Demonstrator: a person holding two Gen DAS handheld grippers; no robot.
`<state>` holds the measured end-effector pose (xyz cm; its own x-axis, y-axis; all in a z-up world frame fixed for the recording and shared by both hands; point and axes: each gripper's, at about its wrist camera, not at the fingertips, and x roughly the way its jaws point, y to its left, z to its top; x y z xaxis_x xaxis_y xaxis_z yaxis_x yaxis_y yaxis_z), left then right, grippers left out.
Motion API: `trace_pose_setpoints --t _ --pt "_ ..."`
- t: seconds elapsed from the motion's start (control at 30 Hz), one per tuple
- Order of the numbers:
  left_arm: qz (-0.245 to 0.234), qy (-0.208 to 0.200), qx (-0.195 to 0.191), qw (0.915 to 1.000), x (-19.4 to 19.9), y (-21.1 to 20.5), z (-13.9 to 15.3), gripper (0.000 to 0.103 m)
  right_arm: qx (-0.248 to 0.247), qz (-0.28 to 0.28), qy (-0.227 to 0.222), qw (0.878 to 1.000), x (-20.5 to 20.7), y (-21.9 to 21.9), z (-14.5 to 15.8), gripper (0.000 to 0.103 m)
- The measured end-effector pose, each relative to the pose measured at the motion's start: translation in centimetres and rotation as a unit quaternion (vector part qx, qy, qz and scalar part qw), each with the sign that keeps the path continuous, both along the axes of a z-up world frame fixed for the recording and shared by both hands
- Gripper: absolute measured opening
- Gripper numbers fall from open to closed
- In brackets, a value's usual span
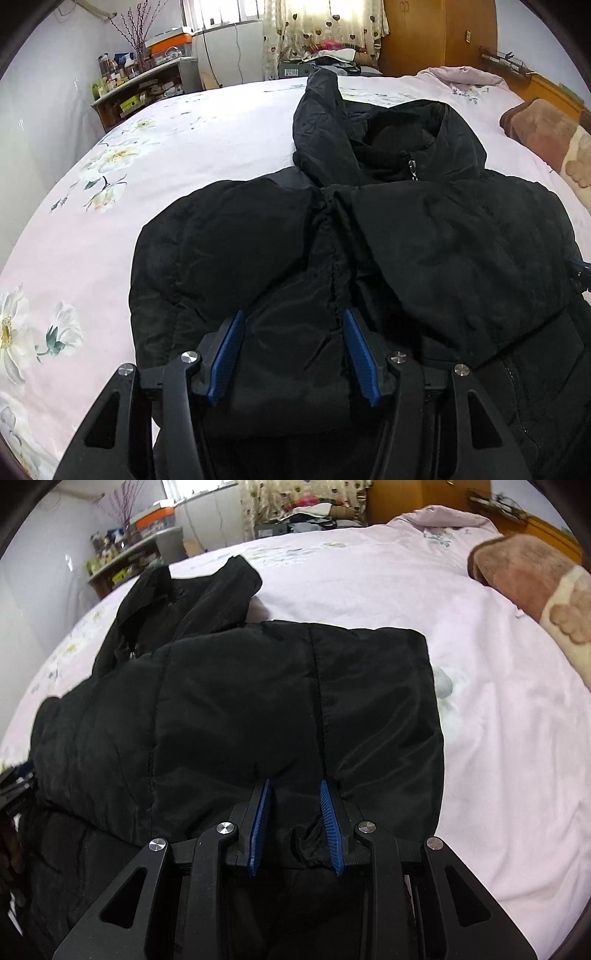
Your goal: Fold large clothes
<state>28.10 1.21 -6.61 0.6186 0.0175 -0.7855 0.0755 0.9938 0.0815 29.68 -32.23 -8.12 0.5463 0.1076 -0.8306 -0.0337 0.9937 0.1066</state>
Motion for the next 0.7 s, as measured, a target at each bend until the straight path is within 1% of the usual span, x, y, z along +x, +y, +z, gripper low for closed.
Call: trace_pose_setpoints --t 0.07,0.13,0.2,0.27,0.4,0.53,0.63,0.7 --pt "-0.001 0.006 0.0 1.0 -0.2 0.0 0.7 0.058 -0.001 0.0 0.003 1.0 -0.2 -0.1 0.5 0.029" --pt "-0.002 -0.005 -0.012 0.9999 -1.3 0.1 2.1 0.058 0.007 -0.006 -0.005 1.0 -0.9 -0.3 1.7 0.029" --pt "-0.001 -0.023 -0.026 0.9994 -3.1 0.8 3.6 0.058 0.018 -0.006 -0.022 1.0 -2.7 -0.5 3.3 0.029" --pt "0.002 -0.04 -0.035 0.9986 -5.1 1.6 5.3 0.058 0.015 -0.007 -0.034 0.999 -4.2 -0.5 4.3 0.029" --pt "0.008 -0.057 -0.047 0.9972 -9.3 2.6 7.6 0.058 0.021 -0.016 -0.053 0.998 -8.8 -0.9 6.6 0.029" --pt "0.011 -0.06 -0.053 0.9968 -13.3 3.2 8.8 0.058 0.031 -0.027 -0.059 0.997 -12.8 -1.2 7.9 0.029" --pt "0.01 -0.057 -0.056 0.9967 -15.9 3.5 9.2 0.058 0.038 -0.024 -0.054 0.998 -15.5 -0.7 8.4 0.035" --pt "0.011 -0.057 -0.059 0.9965 -17.3 3.6 9.5 0.058 0.04 -0.02 -0.054 0.998 -17.4 -0.4 8.8 0.035"
